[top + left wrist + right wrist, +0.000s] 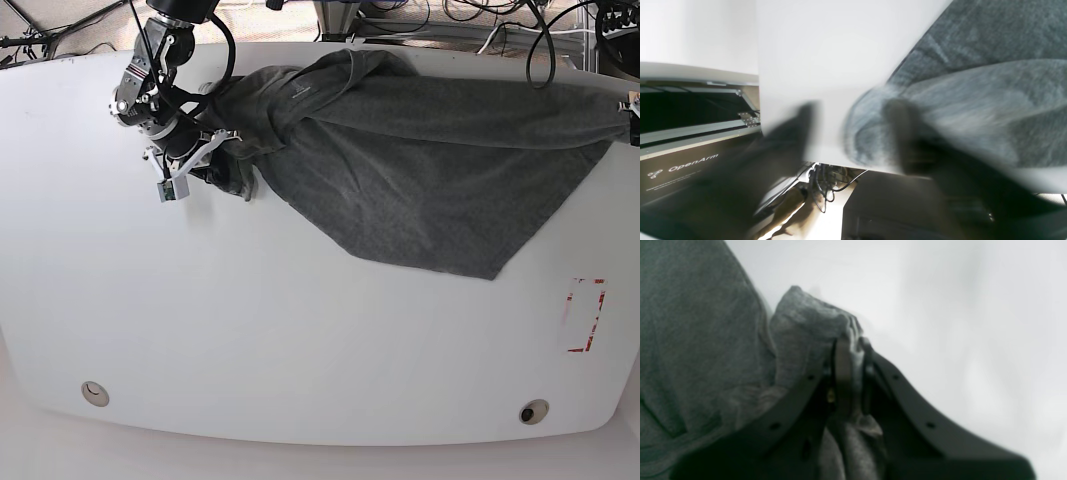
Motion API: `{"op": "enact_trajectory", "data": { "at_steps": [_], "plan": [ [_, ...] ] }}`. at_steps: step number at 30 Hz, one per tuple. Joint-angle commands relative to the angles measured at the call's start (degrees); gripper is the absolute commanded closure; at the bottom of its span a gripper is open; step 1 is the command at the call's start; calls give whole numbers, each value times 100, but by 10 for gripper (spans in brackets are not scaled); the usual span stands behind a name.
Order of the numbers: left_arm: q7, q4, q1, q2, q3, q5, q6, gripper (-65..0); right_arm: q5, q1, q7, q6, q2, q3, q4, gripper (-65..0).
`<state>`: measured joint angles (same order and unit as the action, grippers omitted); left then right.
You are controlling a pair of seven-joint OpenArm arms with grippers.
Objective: Fold the T-shirt properly
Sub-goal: 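Move the left gripper down to the T-shirt's corner and grasp it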
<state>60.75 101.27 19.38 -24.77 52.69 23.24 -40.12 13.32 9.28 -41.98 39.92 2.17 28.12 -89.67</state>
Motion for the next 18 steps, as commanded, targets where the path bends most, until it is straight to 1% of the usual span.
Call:
{"op": "enact_trajectory", "data": {
  "at_steps": [1,2,3,6,7,10,14,18],
  "plan": [
    [-75,13,-210,-147,19,36,12,-572,-211,17,-299,8,-20,-12,-22,0],
    [-75,-57,-289,-147,2,36,12,-607,-211,8,-299,8,-20,-21,-22,0],
    [-75,-110,-377,-147,-42,36,12,-615,-211,8,-299,8,-20,-21,-22,0],
    [-75,-321,-738,-208,-192,36,12,-593,-211,8,-299,8,-20,-29,-22,0],
    [-75,-444,-931,-261,-262,36,12,-576,-211,8,-299,8,-20,-38,-22,0],
    [-75,-804,-1423,-305,-429,36,12,-557,-211,8,-299,8,-20,-38,-22,0],
    [-93,-1358,-2039,-305,-754,36,12,-554,-211,8,-299,8,-20,-38,-22,0],
    [-102,-2070,-2724,-305,-1264,36,12,-557,-211,-36,-299,8,-20,-38,-22,0]
  ]
}}
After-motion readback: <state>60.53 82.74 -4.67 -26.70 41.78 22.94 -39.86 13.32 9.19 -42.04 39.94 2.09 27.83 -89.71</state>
